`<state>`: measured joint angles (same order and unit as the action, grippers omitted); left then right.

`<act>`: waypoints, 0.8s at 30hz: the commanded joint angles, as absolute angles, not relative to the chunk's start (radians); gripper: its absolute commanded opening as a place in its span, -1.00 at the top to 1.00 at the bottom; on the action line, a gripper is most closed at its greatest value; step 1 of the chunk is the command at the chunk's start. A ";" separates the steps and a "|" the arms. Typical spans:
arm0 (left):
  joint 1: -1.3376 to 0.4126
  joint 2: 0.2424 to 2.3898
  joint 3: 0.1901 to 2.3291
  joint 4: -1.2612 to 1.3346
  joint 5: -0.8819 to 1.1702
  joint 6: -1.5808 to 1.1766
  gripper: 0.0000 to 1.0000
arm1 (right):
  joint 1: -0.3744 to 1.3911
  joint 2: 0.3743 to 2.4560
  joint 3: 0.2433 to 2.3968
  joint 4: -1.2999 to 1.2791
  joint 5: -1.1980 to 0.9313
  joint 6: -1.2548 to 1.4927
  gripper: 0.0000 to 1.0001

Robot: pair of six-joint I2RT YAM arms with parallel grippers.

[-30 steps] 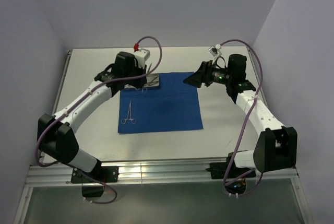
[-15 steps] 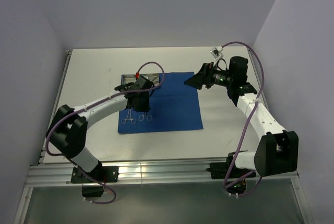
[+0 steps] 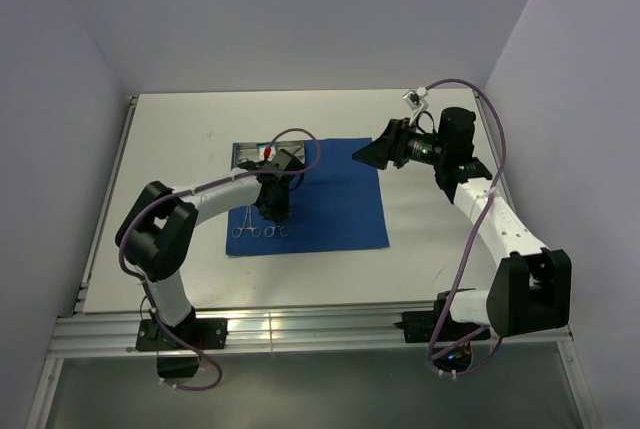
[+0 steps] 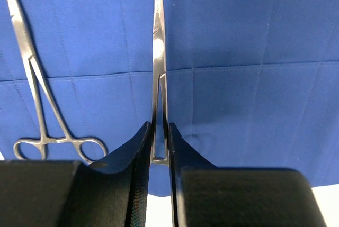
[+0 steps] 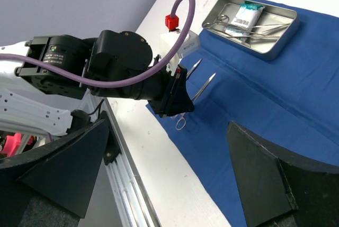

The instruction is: Open and lay out the surgical kit

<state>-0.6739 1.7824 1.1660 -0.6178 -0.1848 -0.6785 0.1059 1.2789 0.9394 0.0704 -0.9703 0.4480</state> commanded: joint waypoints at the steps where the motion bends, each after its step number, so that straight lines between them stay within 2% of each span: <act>1: -0.673 1.786 1.206 -0.623 -0.230 -0.698 0.97 | 0.098 1.285 0.937 0.126 -0.988 0.468 -0.99; 5: -0.667 1.815 1.236 -0.638 -0.225 -0.703 0.88 | 0.098 1.292 0.943 0.135 -0.989 0.477 -0.99; 24: -0.652 1.858 1.250 -0.666 -0.261 -0.718 0.84 | 0.098 1.308 0.948 0.143 -1.002 0.482 -0.99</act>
